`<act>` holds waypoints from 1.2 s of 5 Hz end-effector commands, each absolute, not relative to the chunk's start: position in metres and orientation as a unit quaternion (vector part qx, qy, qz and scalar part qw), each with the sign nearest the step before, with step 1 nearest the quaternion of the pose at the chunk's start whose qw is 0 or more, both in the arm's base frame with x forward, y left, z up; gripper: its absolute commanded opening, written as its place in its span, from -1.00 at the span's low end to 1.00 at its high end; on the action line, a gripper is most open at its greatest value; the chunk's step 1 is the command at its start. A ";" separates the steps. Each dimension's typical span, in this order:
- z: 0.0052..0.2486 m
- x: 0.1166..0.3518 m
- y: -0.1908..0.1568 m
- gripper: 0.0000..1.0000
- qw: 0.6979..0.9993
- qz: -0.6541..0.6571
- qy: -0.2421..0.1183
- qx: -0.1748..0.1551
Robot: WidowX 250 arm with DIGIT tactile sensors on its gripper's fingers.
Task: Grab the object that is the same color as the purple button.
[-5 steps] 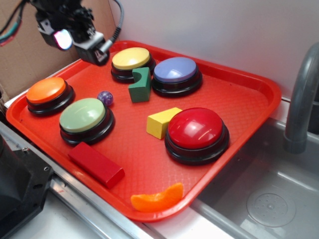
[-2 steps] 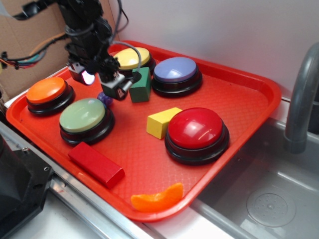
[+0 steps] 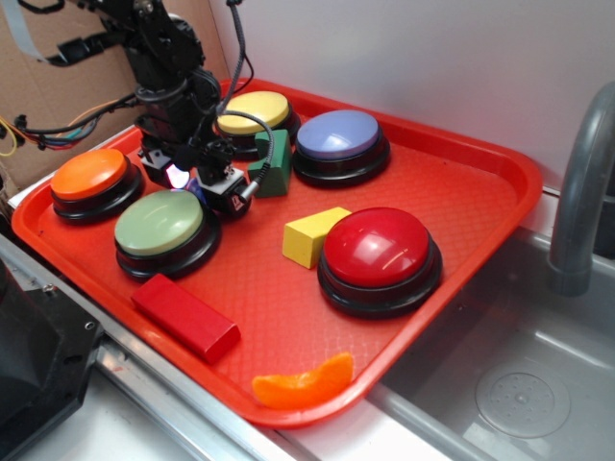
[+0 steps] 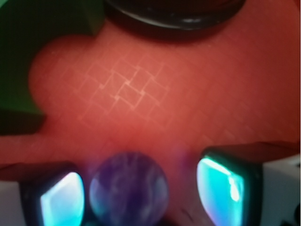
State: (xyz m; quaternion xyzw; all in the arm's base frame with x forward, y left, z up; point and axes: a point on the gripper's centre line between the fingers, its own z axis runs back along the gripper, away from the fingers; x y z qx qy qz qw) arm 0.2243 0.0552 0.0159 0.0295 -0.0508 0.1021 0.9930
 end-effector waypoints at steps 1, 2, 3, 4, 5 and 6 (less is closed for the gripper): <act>0.023 0.218 0.063 -1.00 0.990 0.112 -0.072 0.033; 0.033 0.221 0.060 -1.00 0.991 0.115 -0.062 0.038; 0.071 0.232 0.050 -1.00 0.989 0.132 -0.040 0.052; 0.122 0.240 0.029 -1.00 0.987 0.147 -0.061 0.037; 0.173 0.242 0.006 -1.00 0.987 0.123 -0.096 0.025; 0.184 0.242 -0.001 -1.00 0.987 0.114 -0.109 0.022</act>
